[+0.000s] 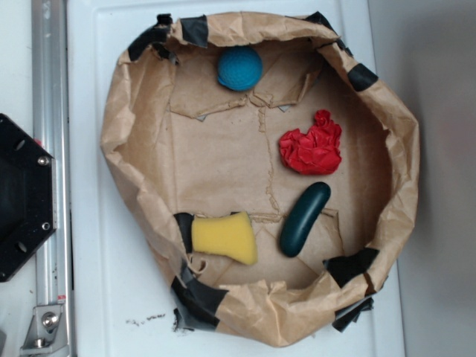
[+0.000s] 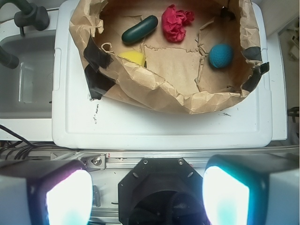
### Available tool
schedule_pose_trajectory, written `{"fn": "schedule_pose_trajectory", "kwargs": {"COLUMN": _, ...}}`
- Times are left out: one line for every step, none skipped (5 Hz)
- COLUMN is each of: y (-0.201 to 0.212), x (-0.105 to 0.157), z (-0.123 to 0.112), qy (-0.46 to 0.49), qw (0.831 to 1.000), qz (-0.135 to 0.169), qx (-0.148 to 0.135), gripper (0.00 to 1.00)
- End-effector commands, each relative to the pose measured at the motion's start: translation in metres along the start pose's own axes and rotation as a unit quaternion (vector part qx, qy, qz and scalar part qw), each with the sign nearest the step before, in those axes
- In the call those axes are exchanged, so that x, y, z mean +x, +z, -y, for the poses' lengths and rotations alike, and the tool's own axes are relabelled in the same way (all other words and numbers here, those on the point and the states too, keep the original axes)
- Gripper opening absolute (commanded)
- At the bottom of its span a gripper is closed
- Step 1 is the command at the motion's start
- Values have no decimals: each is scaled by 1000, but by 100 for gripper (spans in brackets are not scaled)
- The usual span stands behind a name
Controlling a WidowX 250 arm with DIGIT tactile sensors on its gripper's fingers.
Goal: Grab the plastic pickle.
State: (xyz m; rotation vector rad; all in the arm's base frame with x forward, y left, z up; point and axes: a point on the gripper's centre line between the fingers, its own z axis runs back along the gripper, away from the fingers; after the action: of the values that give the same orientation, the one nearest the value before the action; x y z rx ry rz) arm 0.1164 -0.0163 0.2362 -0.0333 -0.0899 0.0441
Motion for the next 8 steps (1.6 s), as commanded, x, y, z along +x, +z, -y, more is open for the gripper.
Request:
{"fn": "schedule_pose_trajectory", "kwargs": {"y": 0, "x": 0, "z": 0, "qy": 0, "qw": 1000, "qz": 0, "qx": 0, "gripper": 100}}
{"fn": "schedule_pose_trajectory", "kwargs": {"y": -54, "x": 41, "z": -10, "qy": 68, "qw": 990, "qz": 35, "qx": -118, "gripper": 100}}
{"fn": "schedule_pose_trajectory", "kwargs": {"y": -96, "x": 77, "z": -1, "qy": 142, "qw": 980, "qz": 28, "qx": -137, "gripper": 100}}
{"fn": "schedule_pose_trajectory", "kwargs": {"y": -105, "x": 101, "z": -2, "qy": 196, "qw": 972, "qz": 31, "qx": -123, "gripper": 100}}
{"fn": "schedule_pose_trajectory", "kwargs": {"y": -118, "x": 130, "z": 1, "qy": 230, "qw": 968, "qz": 34, "qx": -98, "gripper": 100}}
{"fn": "schedule_pose_trajectory", "kwargs": {"y": -143, "x": 152, "z": -3, "qy": 257, "qw": 963, "qz": 29, "qx": -81, "gripper": 100}}
{"fn": "schedule_pose_trajectory", "kwargs": {"y": -146, "x": 162, "z": -8, "qy": 265, "qw": 960, "qz": 33, "qx": -82, "gripper": 100}}
{"fn": "schedule_pose_trajectory", "kwargs": {"y": -153, "x": 164, "z": -13, "qy": 289, "qw": 952, "qz": 39, "qx": -92, "gripper": 100}}
